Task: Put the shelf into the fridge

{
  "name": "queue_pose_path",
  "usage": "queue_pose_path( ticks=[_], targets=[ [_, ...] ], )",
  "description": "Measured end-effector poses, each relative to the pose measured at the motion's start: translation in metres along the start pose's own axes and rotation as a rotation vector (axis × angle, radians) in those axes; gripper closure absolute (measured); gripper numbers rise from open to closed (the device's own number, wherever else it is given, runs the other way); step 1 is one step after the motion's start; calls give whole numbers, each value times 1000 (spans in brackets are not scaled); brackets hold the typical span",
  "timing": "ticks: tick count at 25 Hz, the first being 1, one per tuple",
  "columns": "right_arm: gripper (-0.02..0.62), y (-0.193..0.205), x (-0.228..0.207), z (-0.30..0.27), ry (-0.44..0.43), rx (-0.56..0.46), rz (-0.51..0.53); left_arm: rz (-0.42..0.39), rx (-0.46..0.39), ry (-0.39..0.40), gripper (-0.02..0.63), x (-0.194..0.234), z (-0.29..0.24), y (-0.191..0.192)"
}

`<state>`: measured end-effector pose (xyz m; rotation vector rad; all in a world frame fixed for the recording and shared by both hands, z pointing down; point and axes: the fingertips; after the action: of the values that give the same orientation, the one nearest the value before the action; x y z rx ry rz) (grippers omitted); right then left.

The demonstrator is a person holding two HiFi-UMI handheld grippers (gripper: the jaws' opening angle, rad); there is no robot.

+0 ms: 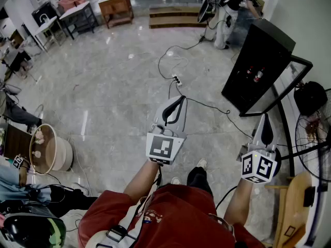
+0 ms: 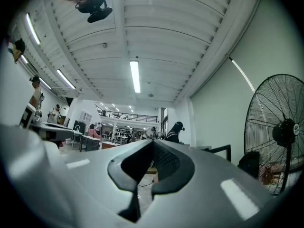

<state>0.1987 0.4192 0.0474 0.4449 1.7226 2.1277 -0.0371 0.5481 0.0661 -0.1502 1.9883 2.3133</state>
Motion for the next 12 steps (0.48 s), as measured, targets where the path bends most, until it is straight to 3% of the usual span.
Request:
queue_pose_path(
  ticks=[12],
  targets=[
    [601,16,-16,-19,-1,26,-9,25,15,27,601,-16,-36,12]
  ],
)
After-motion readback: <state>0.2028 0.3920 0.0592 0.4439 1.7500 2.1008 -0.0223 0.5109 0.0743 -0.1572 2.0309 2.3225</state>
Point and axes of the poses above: the fingertips, and each gripper's own axes: z backward along the fingers, x to its left, y out of its underside, and after that the axes turned 12 degrees about y, right-handed
